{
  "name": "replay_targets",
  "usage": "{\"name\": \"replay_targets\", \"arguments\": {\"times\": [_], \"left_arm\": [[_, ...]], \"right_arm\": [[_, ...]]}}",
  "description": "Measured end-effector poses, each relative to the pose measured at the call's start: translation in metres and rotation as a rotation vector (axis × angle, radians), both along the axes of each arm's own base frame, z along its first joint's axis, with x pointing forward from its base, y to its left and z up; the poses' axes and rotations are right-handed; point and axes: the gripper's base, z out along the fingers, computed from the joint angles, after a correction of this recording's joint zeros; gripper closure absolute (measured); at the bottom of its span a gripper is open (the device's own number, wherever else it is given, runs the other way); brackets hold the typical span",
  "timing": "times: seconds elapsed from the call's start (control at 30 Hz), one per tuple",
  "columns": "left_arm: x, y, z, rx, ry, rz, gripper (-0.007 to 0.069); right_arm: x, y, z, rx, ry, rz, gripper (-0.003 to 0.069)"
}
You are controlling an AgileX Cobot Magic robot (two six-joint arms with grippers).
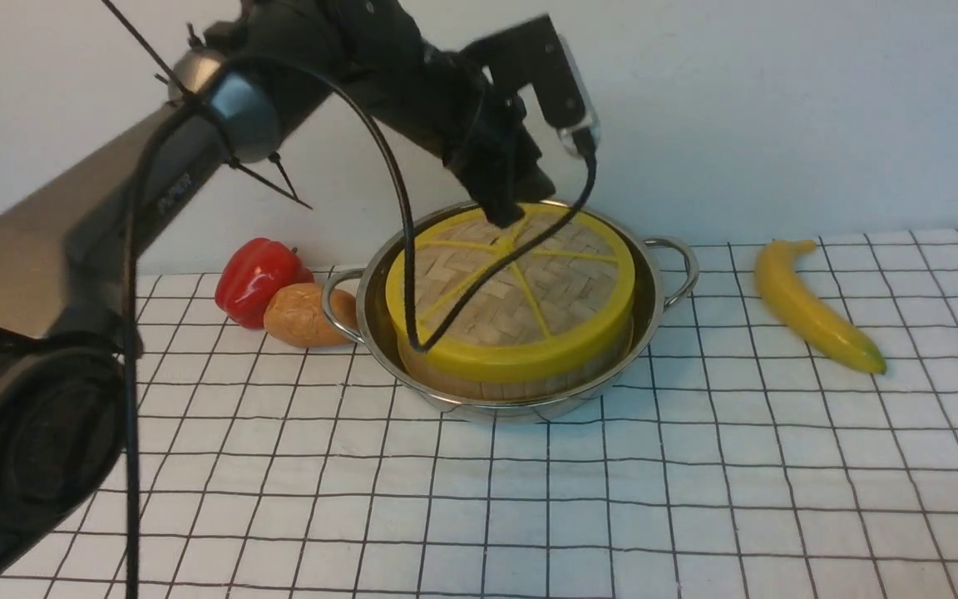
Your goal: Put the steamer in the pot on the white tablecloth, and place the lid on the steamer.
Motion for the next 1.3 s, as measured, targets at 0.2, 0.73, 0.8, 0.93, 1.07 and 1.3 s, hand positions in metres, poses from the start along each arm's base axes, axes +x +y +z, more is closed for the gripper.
{"name": "replay_targets", "arguments": {"times": [0.2,0.73,0.8,0.93,1.07,1.3], "left_arm": [[-0.027,0.013,0.067,-0.198,-0.009,0.113,0.0329],[-0.044,0.011,0.094,-0.362,0.042,0.13,0.0329],[-0.045,0.011,0.093,-0.379,0.078,0.154,0.0329],[-0.055,0.019,0.097,-0.396,0.207,0.222,0.0329],[-0.085,0.036,0.125,-0.389,0.244,0.248,0.0329],[-0.161,0.068,0.178,-0.461,0.053,0.285,0.0329]], "right_arm": [[0.0,0.0,0.0,0.0,0.0,0.0,0.0419],[0.0,0.0,0.0,0.0,0.0,0.0,0.0419],[0.0,0.0,0.0,0.0,0.0,0.0,0.0419],[0.0,0.0,0.0,0.0,0.0,0.0,0.0419],[0.0,0.0,0.0,0.0,0.0,0.0,0.0419],[0.0,0.0,0.0,0.001,0.0,0.0,0.0419]]}}
